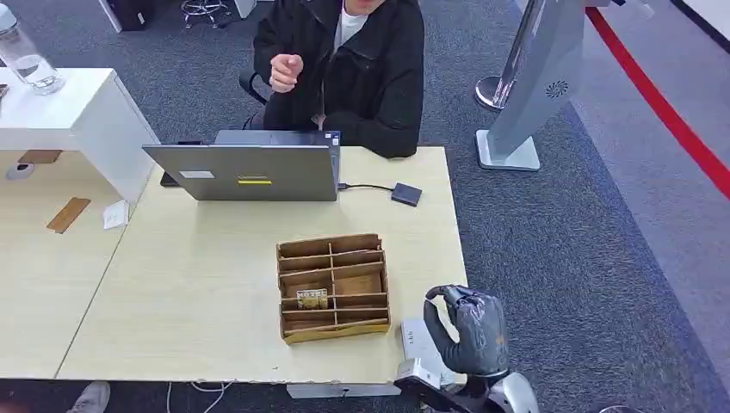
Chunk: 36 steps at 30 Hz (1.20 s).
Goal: Pass the card to the sensor for recognition and then transmit it.
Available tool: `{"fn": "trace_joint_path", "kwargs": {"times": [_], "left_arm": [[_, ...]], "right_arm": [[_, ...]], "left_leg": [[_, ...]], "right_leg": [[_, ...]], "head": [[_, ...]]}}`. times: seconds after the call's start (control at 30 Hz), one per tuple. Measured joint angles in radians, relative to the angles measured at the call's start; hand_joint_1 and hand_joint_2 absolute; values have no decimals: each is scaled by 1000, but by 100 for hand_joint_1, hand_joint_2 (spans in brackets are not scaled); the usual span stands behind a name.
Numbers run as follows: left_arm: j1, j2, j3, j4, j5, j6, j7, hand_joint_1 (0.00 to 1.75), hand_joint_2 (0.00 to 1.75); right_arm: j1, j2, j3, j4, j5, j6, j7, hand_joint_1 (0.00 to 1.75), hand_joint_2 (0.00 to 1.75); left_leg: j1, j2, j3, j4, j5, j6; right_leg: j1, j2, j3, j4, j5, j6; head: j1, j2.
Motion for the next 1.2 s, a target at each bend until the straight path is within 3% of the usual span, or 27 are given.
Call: {"fn": "trace_joint_path", "kwargs": {"times": [0.27,0.53,0.77,1.2], "left_arm": [[2,0,0,0,2,-34,6,0,0],[7,4,0,0,4,-70,54,0,0],[13,43,15,0,54,-114,108,0,0],[11,81,19,0,-8,-148,170,0,0]], "right_arm": [[-37,29,-37,-6,-212,116,-120,175,175],[-129,70,-58,17,-327,221,-149,175,175],[-265,91,-47,84,-424,295,-133,175,175],[-517,164,-33,296,-400,307,-46,175,175]], "left_leg": [[0,0,0,0,0,0],[0,0,0,0,0,0],[0,0,0,0,1,-1],[1,-1,0,0,3,-3]], "right_leg": [[0,0,0,0,0,0],[0,0,0,1,0,0],[0,0,0,2,0,0],[0,0,-1,3,1,-1]], "head": [[0,0],[0,0],[0,0],[0,0]]}}
